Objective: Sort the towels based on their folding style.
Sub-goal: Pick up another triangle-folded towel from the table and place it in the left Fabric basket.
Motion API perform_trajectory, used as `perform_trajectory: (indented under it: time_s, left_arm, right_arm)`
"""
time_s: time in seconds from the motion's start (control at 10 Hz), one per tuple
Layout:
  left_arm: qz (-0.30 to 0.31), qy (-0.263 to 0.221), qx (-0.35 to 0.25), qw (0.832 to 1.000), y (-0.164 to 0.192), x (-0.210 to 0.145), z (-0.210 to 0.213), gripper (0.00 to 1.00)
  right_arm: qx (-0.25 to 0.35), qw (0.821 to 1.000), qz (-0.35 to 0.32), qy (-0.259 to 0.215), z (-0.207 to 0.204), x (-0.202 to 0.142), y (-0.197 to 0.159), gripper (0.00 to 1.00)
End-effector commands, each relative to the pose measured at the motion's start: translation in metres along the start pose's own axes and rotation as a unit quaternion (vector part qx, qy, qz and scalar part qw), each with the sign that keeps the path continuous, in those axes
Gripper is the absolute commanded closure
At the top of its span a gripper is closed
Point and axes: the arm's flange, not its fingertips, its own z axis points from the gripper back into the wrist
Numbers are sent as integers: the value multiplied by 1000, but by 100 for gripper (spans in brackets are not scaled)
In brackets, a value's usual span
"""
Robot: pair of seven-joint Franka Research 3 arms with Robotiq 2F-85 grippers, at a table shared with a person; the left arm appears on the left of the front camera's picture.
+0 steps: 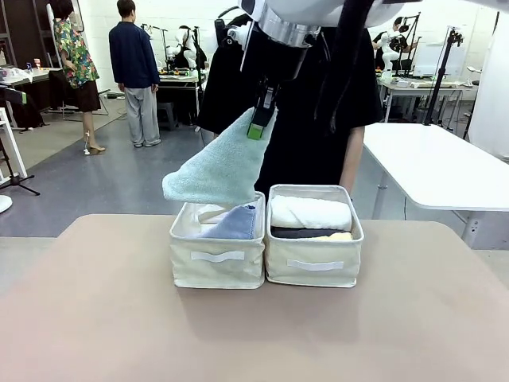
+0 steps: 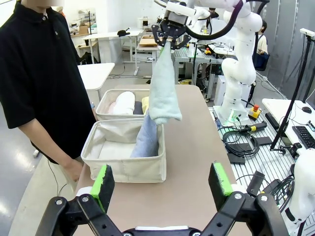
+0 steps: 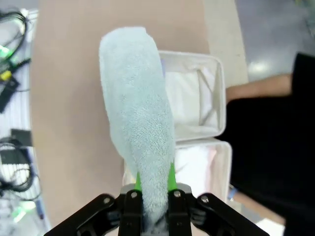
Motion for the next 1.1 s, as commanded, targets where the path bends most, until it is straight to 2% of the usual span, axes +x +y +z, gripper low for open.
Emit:
perform_trajectory:
  time_s: [0.0,0.4,1.0]
  left_arm:
    - [1,1,0,1000,-2,1,1,0]
    - [1,1,0,1000,-2,1,1,0]
    - [1,1,0,1000,-2,1,1,0]
  right_arm:
    - [11,1000,26,-2,3,8,-42,82]
    - [-19,1000,8,-5,-7,11,-82,82]
    - [-22,999,-27,41,-63,-16,-103,82]
